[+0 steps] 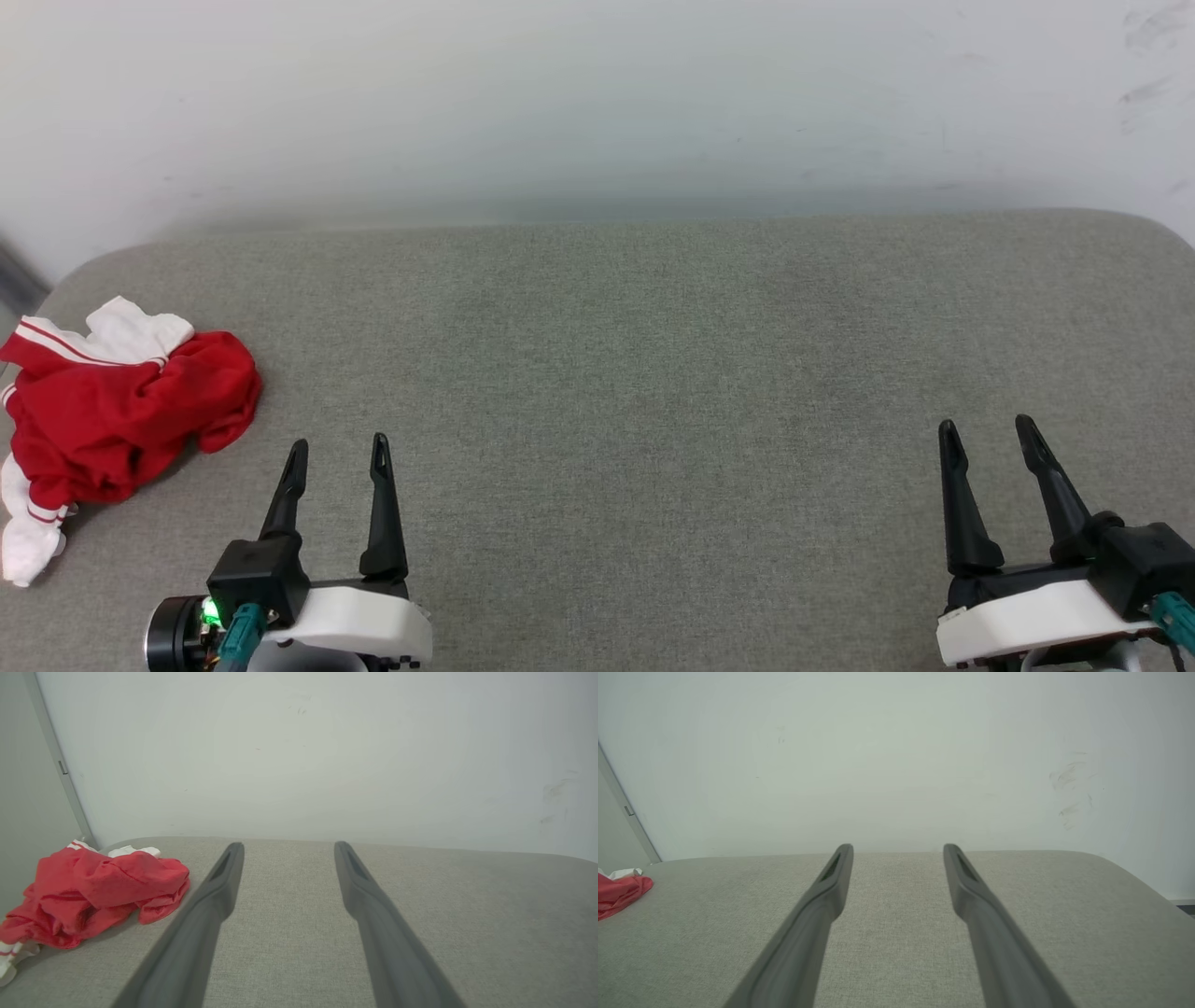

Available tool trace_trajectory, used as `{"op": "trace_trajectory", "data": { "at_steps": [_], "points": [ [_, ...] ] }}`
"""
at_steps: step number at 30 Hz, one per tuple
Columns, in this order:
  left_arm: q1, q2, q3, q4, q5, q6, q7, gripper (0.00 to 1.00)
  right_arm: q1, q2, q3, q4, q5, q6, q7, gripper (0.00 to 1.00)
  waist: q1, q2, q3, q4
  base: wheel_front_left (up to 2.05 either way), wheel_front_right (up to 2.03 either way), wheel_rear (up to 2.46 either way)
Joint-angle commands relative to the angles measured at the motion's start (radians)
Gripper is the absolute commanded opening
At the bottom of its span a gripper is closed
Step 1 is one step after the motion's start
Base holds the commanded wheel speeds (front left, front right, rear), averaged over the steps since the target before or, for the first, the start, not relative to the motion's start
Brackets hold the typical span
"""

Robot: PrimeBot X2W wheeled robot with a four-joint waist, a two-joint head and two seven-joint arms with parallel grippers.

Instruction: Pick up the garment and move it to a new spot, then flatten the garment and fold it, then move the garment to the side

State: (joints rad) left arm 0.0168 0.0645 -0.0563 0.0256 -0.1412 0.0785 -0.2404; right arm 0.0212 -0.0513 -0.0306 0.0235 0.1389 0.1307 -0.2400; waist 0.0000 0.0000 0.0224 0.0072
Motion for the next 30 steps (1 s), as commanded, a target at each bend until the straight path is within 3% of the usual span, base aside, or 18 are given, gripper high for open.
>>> {"op": "trace_trajectory", "data": {
  "at_steps": [1, 12, 30],
  "points": [
    [0.009, 0.001, 0.003, -0.004, 0.016, -0.004, -0.006, 1.00, 0.001, 0.002, 0.002, -0.009, -0.015, 0.000, -0.006, 1.00, 0.0000, 0.0000, 0.000, 0.000, 0.00, 0.00, 0.00],
    [0.017, -0.012, 0.026, 0.001, 0.078, -0.033, -0.028, 1.00, 0.013, 0.002, -0.001, -0.006, -0.046, 0.000, -0.026, 1.00, 0.0000, 0.0000, 0.002, 0.005, 0.00, 0.00, 0.00],
    [0.011, -0.015, 0.041, 0.019, 0.035, -0.043, -0.026, 1.00, 0.005, 0.002, -0.006, 0.018, 0.016, 0.000, -0.026, 1.00, 0.0000, 0.0000, 0.007, 0.007, 0.00, 0.00, 0.00]
  ]
}}
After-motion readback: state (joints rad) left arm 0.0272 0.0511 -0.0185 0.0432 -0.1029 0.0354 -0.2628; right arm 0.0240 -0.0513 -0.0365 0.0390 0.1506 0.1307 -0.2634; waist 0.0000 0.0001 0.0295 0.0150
